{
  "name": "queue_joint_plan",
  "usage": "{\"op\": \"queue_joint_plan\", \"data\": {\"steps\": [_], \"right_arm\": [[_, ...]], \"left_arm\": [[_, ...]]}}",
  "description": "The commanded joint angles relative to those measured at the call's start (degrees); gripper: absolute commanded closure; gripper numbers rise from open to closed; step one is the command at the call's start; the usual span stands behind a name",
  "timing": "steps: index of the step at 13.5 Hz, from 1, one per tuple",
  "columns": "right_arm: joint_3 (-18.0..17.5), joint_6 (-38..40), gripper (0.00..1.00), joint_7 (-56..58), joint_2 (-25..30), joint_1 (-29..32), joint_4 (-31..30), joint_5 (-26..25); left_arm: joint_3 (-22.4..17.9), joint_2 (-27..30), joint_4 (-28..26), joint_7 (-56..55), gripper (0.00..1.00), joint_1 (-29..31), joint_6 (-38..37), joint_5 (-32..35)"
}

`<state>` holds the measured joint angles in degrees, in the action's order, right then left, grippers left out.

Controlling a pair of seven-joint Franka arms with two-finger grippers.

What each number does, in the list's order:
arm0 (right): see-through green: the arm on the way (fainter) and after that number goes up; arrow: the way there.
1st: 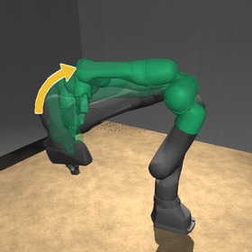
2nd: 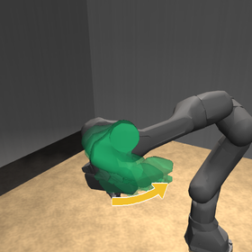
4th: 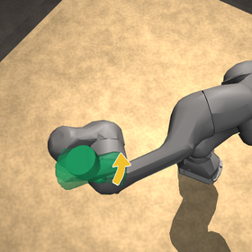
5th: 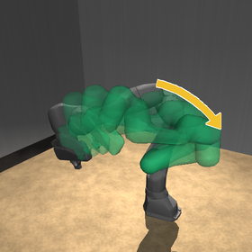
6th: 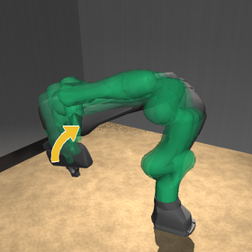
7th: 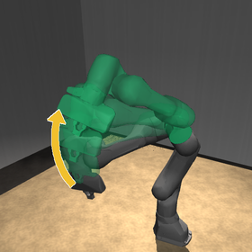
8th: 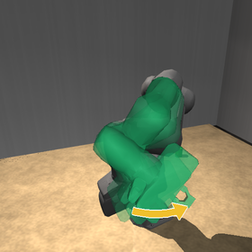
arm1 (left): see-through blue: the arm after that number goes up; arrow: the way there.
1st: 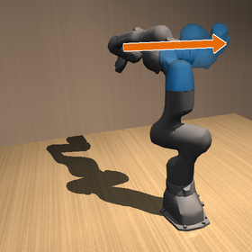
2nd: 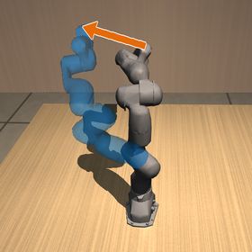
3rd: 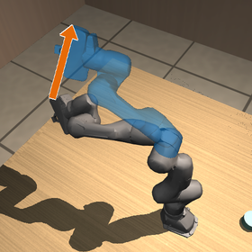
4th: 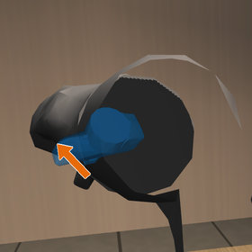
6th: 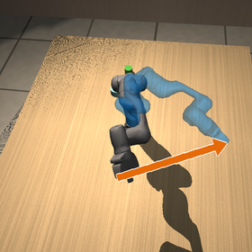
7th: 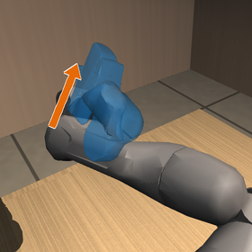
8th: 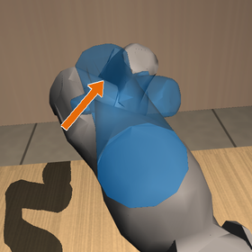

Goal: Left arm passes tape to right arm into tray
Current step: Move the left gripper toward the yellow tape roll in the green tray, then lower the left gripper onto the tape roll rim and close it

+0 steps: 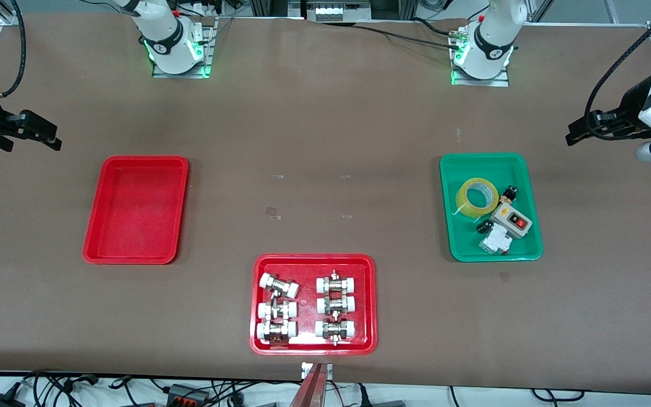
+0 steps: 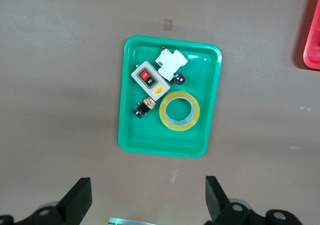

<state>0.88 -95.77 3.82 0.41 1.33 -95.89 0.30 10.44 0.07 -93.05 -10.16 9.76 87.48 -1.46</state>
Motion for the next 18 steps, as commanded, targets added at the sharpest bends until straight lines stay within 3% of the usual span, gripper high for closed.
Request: {"op": "queue_joint_plan", "data": {"steps": [1, 8, 15, 16, 18], "right_arm": [[-0.1, 0.3, 0.0, -0.9, 1.4, 0.1, -1.0, -0.3], [-0.1, 0.4, 0.0, -0.9, 1.2, 0.2, -0.9, -0.1], [-0.1, 0.4, 0.0, -0.7, 0.3, 0.3, -0.1, -0.2], [-0.1, 0.4, 0.0, -0.7, 0.3, 0.2, -0.1, -0.2], [-0.1, 0.4, 0.0, -0.2, 0.2, 0.3, -0.2, -0.2]], "left_arm": [[-0.3, 0.6, -0.5, 0.2, 0.0, -0.1, -0.1, 1.1], [-0.3, -3.5, -0.4, 0.5, 0.0, -0.5, 0.5, 0.5], [-0.2, -17.8, -1.8, 0.0, 0.0, -2.0, 13.4, 1.2], [-0.1, -19.0, -3.2, 0.0, 0.0, -1.9, 15.4, 1.2], [0.0, -17.8, -12.4, -0.4, 0.0, -2.8, 24.5, 1.2]]}}
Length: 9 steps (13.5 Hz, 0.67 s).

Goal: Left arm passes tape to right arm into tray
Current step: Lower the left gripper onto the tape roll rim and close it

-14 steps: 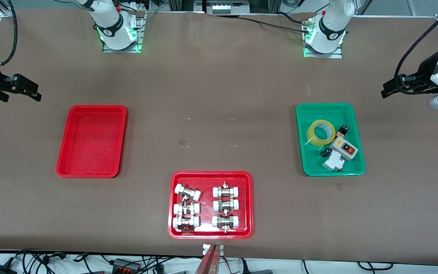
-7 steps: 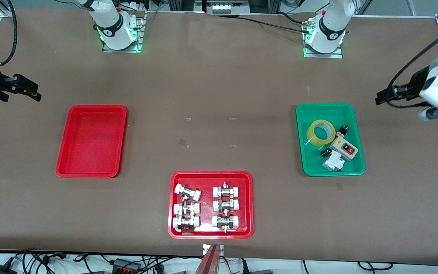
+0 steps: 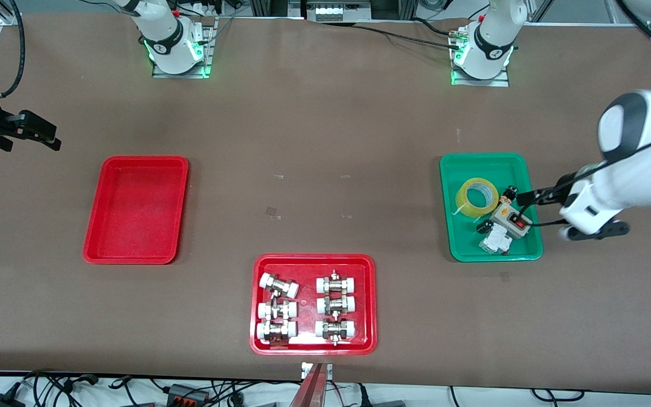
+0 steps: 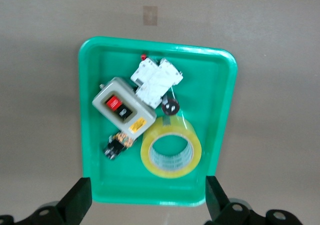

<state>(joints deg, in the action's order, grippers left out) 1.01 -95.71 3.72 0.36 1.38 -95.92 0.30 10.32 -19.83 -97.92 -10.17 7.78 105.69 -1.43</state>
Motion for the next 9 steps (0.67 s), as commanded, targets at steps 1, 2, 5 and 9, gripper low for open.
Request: {"op": "queue_joint_plan", "data": {"steps": [1, 2, 5, 9], "right_arm": [[-0.2, 0.4, 0.0, -0.1, 0.3, 0.3, -0.1, -0.2], [-0.2, 0.4, 0.0, -0.1, 0.3, 0.3, -0.2, -0.2], [-0.2, 1.8, 0.0, -0.1, 0.2, 0.4, -0.1, -0.2], [-0.2, 1.9, 0.0, -0.1, 0.1, 0.4, -0.3, -0.2]], "left_arm": [[0.1, 3.0, -12.0, -0.6, 0.0, -1.1, 9.9, 1.2], [0.1, 3.1, -15.4, -0.8, 0.0, -1.2, 12.4, 1.2], [0.1, 4.4, -24.8, -2.8, 0.0, -1.0, 21.2, 1.1], [0.1, 2.7, -27.8, -5.0, 0.0, -1.0, 23.8, 1.1]]}}
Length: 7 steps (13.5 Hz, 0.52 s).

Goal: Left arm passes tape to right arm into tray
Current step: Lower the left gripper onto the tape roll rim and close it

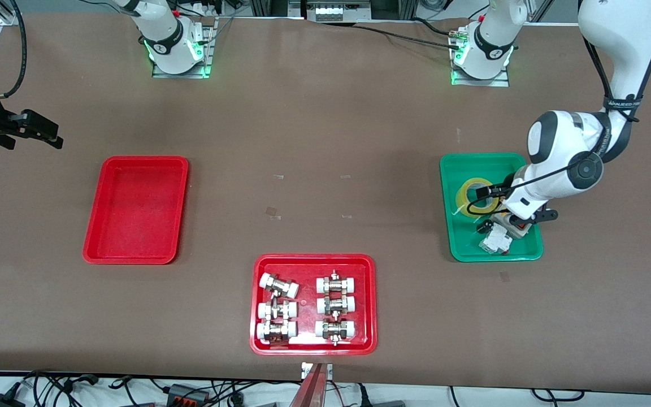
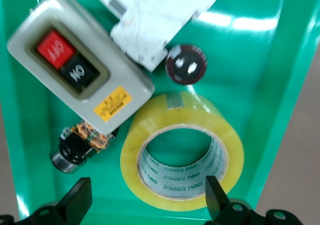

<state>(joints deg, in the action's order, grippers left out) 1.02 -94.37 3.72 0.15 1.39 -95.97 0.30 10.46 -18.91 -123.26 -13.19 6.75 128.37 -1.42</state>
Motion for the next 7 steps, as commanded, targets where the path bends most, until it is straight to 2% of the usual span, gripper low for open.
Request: {"op": "queue_joint_plan", "data": {"steps": [1, 7], "right_arm": [[-0.2, 0.6, 0.0, 0.0, 0.3, 0.4, -0.3, -0.2], [-0.2, 0.4, 0.0, -0.1, 0.1, 0.4, -0.3, -0.2]], "left_arm": [[0.0, 1.9, -2.9, -2.5, 0.0, 0.0, 1.2, 1.1], [-0.1, 1.0, -3.4, -5.6, 0.0, -0.2, 2.1, 1.1]]}}
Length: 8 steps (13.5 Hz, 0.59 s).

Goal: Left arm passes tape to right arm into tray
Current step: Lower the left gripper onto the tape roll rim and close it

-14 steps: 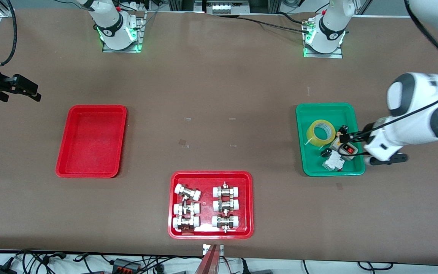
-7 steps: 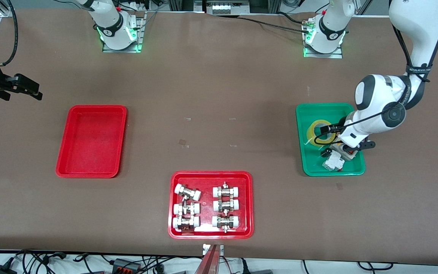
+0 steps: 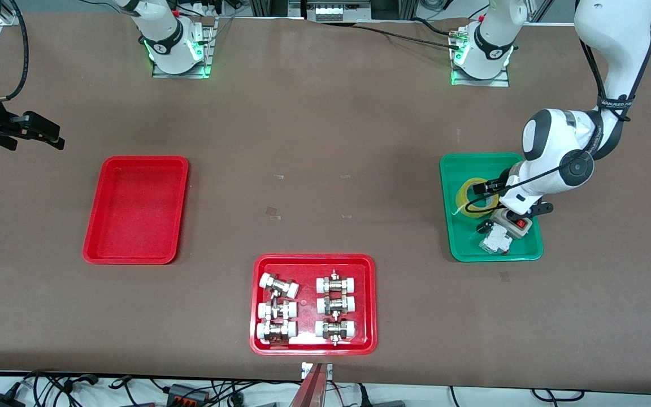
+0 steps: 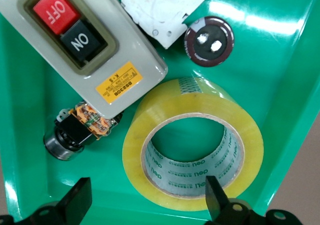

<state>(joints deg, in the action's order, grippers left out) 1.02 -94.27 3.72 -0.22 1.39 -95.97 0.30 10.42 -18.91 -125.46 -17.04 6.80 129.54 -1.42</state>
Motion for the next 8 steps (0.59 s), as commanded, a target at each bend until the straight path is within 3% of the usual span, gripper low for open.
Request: {"op": "queue_joint_plan", "data": {"steps": [1, 6, 8], "right_arm": [[-0.2, 0.3, 0.0, -0.2, 0.4, 0.3, -0.3, -0.1], [-0.2, 0.3, 0.0, -0.2, 0.1, 0.3, -0.2, -0.1], [-0.2, 0.3, 0.0, -0.1, 0.1, 0.3, -0.2, -0.1]], "left_arm": [[0.0, 0.6, -1.2, -1.9, 0.04, -0.4, 1.0, 1.1], [-0.1, 0.0, -1.3, -2.2, 0.2, -0.2, 1.0, 1.1], [0.0, 0.0, -1.4, -2.2, 0.35, -0.1, 1.0, 1.1]]}}
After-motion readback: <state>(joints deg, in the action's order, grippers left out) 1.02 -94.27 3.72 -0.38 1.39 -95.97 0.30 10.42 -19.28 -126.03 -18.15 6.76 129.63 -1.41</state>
